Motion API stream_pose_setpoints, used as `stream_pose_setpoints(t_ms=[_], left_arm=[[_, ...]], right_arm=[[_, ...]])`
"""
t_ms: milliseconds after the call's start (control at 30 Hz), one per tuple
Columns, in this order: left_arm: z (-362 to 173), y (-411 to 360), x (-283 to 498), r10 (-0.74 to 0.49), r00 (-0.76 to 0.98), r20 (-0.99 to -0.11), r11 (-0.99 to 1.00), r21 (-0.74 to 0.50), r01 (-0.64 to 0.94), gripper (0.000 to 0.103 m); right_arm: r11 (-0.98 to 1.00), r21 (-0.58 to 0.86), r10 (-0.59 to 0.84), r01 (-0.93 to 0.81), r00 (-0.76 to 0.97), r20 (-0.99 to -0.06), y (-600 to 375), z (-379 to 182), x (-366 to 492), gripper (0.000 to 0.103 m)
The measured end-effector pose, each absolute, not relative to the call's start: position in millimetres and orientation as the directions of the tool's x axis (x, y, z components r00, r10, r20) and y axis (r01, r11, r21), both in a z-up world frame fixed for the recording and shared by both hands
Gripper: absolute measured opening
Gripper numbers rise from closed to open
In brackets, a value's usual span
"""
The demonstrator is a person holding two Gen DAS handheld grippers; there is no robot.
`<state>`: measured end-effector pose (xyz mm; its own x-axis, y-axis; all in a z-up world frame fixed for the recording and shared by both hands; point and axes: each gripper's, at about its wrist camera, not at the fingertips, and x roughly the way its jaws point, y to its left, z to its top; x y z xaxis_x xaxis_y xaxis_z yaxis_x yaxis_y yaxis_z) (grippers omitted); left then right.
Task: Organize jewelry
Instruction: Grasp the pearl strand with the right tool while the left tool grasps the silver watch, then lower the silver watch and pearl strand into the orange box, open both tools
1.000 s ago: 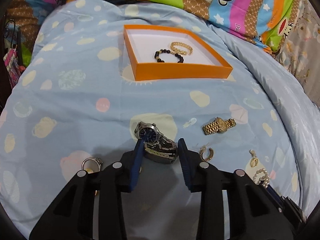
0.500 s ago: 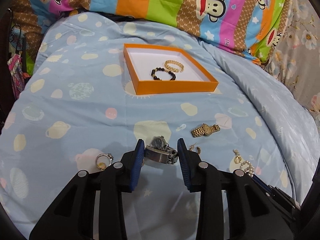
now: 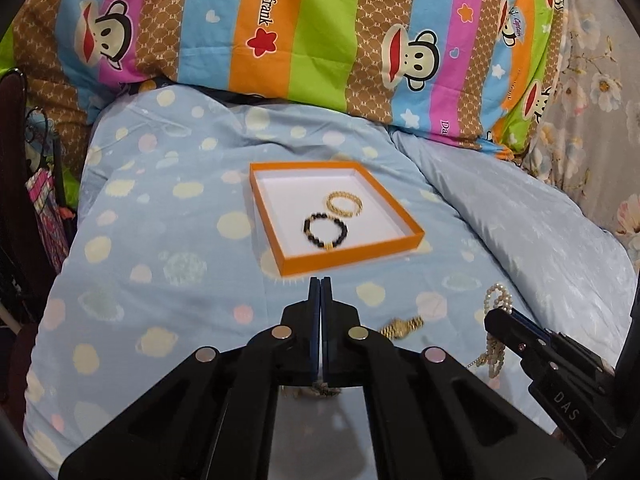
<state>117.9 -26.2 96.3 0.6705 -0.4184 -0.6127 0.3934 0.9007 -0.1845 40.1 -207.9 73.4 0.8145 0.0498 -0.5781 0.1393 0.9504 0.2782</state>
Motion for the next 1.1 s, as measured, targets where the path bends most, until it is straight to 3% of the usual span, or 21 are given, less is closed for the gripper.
stream_pose_setpoints(t_ms=[200, 233, 300, 333, 367, 667, 700, 867, 933, 1100], left_arm=[[99.2, -19.2, 138.4, -0.408, 0.665, -0.625, 0.907, -0.193, 0.375, 0.000], [96.8, -16.5, 135.9, -0.420, 0.658, -0.625, 0.901, -0.201, 0.384, 0.004], [88.4, -16.7, 126.8, -0.406, 0.655, -0.637, 0.903, -0.169, 0.395, 0.032], [81.4, -18.0, 120.9, -0.398, 0.652, -0.646, 0.904, -0.155, 0.398, 0.052], [72.5, -20.7, 114.5, -0.392, 0.645, -0.656, 0.903, -0.140, 0.407, 0.057], [6.5, -47.1, 106.2, -0.347, 0.526, -0.776, 0.894, -0.106, 0.435, 0.056], [4.7, -48.2, 106.9, -0.349, 0.522, -0.778, 0.893, -0.108, 0.436, 0.054], [1.4, -49.3, 108.1, -0.374, 0.502, -0.780, 0.882, -0.132, 0.451, 0.018], [1.3, -48.6, 108.4, -0.383, 0.499, -0.777, 0.879, -0.141, 0.455, 0.011], [9.2, -46.3, 103.7, -0.405, 0.518, -0.753, 0.872, -0.148, 0.467, 0.009]], right_arm=[[0.951, 0.274, 0.046, 0.145, 0.809, -0.586, -216.2, 74.8, 55.8, 0.011], [0.950, 0.275, 0.045, 0.146, 0.809, -0.586, -216.2, 74.4, 55.1, 0.011], [0.944, 0.292, 0.054, 0.151, 0.805, -0.591, -218.0, 68.5, 51.7, 0.011], [0.940, 0.304, 0.061, 0.153, 0.802, -0.594, -218.4, 64.4, 48.8, 0.011], [0.937, 0.313, 0.068, 0.154, 0.799, -0.597, -218.4, 60.4, 45.8, 0.011], [0.926, 0.339, 0.083, 0.166, 0.785, -0.613, -213.0, 39.1, 23.2, 0.011], [0.926, 0.340, 0.086, 0.166, 0.784, -0.614, -212.7, 38.2, 22.4, 0.011], [0.922, 0.350, 0.093, 0.165, 0.783, -0.615, -213.3, 35.2, 21.1, 0.011], [0.920, 0.354, 0.096, 0.165, 0.784, -0.614, -213.4, 34.6, 20.8, 0.011], [0.920, 0.355, 0.096, 0.164, 0.786, -0.611, -214.3, 35.8, 20.8, 0.011]])
